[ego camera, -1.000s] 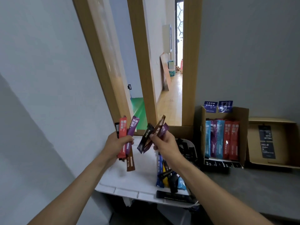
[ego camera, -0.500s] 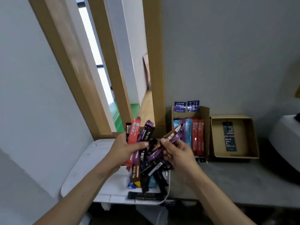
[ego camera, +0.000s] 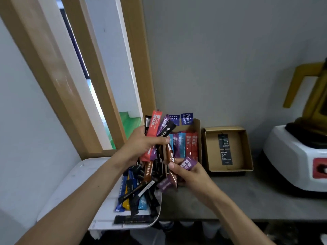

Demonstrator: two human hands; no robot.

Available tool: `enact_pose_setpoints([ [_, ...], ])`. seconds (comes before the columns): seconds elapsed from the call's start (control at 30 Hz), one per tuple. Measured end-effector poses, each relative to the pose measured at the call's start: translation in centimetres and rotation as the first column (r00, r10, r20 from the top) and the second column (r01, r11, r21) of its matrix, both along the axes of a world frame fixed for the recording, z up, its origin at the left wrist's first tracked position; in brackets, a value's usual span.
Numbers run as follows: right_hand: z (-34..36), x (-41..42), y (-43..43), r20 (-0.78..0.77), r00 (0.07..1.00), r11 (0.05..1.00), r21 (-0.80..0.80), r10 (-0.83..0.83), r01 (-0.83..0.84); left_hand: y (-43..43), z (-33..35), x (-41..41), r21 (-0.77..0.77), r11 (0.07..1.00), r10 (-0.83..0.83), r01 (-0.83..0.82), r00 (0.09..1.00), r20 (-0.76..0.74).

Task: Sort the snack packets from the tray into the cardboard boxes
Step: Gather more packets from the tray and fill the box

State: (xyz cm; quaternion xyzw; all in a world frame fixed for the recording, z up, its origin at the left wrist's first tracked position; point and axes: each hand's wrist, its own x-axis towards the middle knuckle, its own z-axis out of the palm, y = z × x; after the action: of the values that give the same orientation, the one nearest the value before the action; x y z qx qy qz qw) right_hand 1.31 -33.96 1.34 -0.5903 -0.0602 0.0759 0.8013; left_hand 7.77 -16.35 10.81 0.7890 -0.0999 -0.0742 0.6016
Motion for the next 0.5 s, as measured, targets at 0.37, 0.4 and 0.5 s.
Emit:
enact_pose_setpoints([
  [0.37, -0.9, 0.5, -1.0, 0.091, 0.994, 0.975, -0.221, 0.057, -0.036, -1.3, 2.2, 1.6, 0.329, 0.937, 0.068, -0.121, 0.983, 0.17],
  [0.4, -1.2, 0.5, -1.0, 0.129, 0.991, 0.964, -0.267, 0.044, -0.008, -1.3, 2.5, 1.8, 0.353, 0.926, 0.072, -0.135, 0.98, 0.186],
  [0.5, -1.7, 0.5, -1.0, 0.176, 0.984, 0.946, -0.314, -0.017, 0.073, -0.9, 3.0, 2.5, 0.403, 0.904, 0.065, -0.143, 0.977, 0.202],
])
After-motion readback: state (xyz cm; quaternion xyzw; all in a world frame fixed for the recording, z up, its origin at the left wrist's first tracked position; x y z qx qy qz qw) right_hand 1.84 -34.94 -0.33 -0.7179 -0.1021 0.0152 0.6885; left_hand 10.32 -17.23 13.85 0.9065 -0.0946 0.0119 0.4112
